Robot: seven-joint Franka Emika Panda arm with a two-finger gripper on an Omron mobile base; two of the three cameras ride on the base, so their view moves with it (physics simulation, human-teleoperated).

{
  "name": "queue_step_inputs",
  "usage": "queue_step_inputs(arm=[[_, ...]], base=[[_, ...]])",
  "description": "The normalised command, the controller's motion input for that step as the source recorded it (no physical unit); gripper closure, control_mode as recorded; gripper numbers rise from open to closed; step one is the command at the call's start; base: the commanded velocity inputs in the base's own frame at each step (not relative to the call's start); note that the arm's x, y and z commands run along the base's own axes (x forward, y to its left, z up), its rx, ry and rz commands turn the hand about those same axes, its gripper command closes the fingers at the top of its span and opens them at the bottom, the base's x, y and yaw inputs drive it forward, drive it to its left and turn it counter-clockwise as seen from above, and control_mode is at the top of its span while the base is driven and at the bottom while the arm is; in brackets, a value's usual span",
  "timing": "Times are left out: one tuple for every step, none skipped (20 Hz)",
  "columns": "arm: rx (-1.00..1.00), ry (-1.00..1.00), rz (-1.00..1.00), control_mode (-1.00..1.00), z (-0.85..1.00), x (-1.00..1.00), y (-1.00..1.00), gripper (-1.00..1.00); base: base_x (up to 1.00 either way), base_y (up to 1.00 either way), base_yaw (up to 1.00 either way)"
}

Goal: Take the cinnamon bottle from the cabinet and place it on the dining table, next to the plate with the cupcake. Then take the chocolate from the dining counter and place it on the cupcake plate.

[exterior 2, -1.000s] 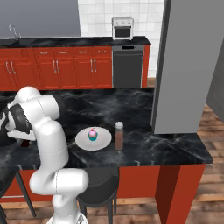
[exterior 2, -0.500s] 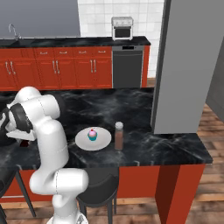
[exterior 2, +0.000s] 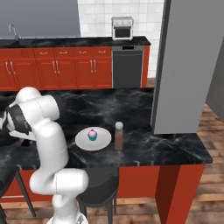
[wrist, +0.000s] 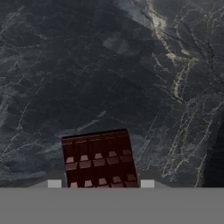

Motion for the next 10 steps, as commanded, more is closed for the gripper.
queue_step_inputs(arm=[[0.09, 0.0, 0.0, -1.0, 0.0, 0.0, -0.34, 1.0], [0.07, 0.0, 0.0, -1.0, 0.0, 0.0, -0.31, 1.0], [0.03, -0.01, 0.0, -1.0, 0.0, 0.0, -0.16, 1.0], [0.0, -0.03, 0.0, -1.0, 0.29, 0.0, -0.07, 1.0], [0.0, 0.0, 0.0, -1.0, 0.54, 0.0, -0.19, 1.0], [0.0, 0.0, 0.0, -1.0, 0.69, -0.09, -0.21, 1.0], [0.0, 0.0, 0.0, -1.0, 0.74, -0.09, -0.21, 1.0], [0.0, 0.0, -0.04, -1.0, 0.74, 0.0, -0.31, 1.0], [-0.05, 0.0, -0.05, -1.0, 0.76, -0.09, -0.35, 1.0], [-0.05, 0.0, -0.05, -1.0, 0.75, -0.12, -0.66, 1.0]], base=[[0.0, 0.0, 0.0], [0.0, 0.0, 0.0], [0.0, 0.0, 0.0], [0.0, 0.0, 0.0], [0.0, 0.0, 0.0], [0.0, 0.0, 0.0], [0.0, 0.0, 0.0], [0.0, 0.0, 0.0], [0.0, 0.0, 0.0], [0.0, 0.0, 0.0]])
